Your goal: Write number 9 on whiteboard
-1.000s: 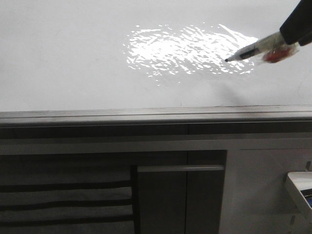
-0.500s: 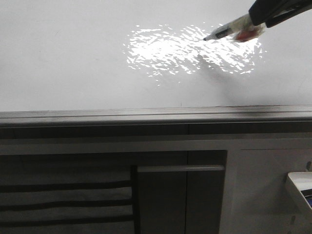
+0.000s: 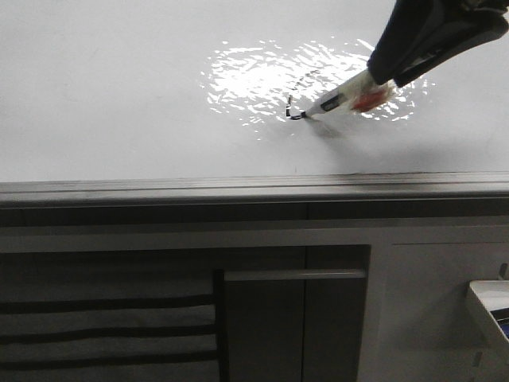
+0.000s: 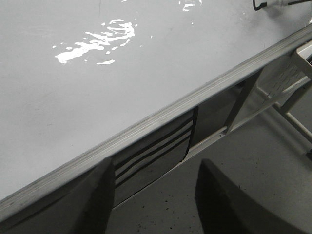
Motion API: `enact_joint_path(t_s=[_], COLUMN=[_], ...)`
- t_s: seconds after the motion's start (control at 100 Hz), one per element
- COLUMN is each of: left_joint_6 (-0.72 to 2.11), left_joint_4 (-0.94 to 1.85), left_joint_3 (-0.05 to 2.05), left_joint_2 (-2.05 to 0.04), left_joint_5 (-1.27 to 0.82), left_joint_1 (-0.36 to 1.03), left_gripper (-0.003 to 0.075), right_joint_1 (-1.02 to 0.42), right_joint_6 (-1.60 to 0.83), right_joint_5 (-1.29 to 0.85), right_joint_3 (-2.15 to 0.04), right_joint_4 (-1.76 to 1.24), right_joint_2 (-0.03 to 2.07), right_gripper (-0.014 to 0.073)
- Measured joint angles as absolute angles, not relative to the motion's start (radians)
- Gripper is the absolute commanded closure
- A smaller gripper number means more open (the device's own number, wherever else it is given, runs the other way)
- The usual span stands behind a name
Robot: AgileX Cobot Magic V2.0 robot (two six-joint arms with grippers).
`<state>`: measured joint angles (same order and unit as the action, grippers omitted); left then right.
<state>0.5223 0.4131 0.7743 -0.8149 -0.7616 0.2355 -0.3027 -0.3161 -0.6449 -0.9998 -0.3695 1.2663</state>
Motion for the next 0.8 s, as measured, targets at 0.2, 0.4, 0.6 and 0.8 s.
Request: enact_joint_path(t_s=[0.2,0.4,0.6,0.8], left_joint_6=[0.522,0.522,0.522,0.625], left_joint_4=[0.413,0.413,0.413,0.462], left_joint_3=[0.774,0.774,0.774,0.774], left_joint_2=[-0.815,-0.815,-0.815,-0.815], left_joint_5=[-0.762,-0.762,-0.762,-0.767], left_joint_1=[0.236,0.236,0.236,0.236], left_gripper=[0.0365,0.0365,0.0366,0.0365], right_joint_1=[-0.276,-0.276,-0.325,-0.340], right_joint_6=[-0.316,-0.314,-0.312,-0.319], right_joint_5=[-0.649,-0.670,-0.682,-0.699], right_joint_3=[-1.053,-1.064,-0.955,-0.936], right_joint_4=[-0.350,-0.341,-0.350,-0.352], right_joint_2=[1.259,1.259,1.259,1.259], right_gripper=[0.0645,0.0645,0.0645,0.0645])
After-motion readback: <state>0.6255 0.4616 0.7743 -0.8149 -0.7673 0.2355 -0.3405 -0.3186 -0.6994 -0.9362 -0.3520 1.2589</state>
